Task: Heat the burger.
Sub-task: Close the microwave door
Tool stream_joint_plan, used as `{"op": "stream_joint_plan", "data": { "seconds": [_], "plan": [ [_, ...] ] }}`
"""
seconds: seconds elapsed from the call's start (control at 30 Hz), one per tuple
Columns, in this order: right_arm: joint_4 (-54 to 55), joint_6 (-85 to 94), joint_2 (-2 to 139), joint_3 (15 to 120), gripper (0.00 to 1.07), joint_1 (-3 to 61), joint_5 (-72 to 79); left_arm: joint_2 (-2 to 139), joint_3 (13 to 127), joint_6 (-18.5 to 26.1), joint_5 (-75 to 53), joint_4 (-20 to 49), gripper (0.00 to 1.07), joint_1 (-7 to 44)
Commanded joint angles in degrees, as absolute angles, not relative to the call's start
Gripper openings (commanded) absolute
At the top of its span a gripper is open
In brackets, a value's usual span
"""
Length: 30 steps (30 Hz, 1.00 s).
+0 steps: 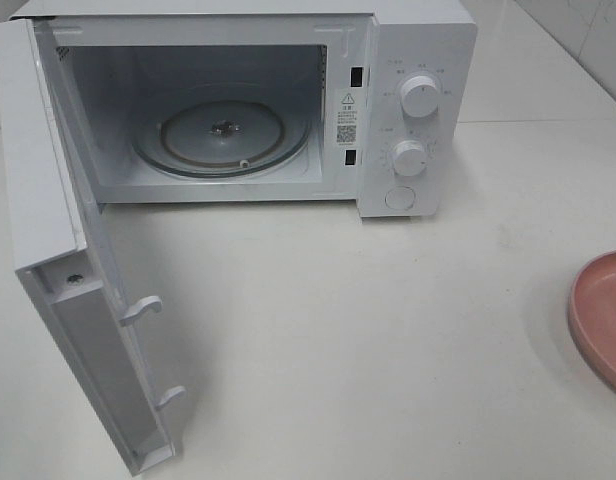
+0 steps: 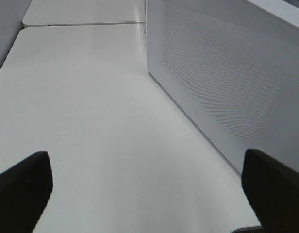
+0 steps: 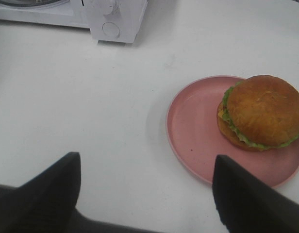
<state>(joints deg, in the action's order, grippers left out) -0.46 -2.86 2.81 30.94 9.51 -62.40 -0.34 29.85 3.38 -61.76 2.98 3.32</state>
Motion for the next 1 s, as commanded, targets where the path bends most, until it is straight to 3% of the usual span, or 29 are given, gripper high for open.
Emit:
{"op": "stream_joint_plan", "data": {
  "seconds": [0.03,1.0],
  "plan": [
    [0.74,-2.06,-0.57,29.68,0.74,6.76,-58.50,-1.32,29.74,3.27,-61.25,3.09,0.98,3.21],
    [0.86,-1.83,-1.83,28.71,0.74,5.04,-57.01,-1.32,29.74,3.27,-61.25,3.09,0.98,3.21]
  ]
}}
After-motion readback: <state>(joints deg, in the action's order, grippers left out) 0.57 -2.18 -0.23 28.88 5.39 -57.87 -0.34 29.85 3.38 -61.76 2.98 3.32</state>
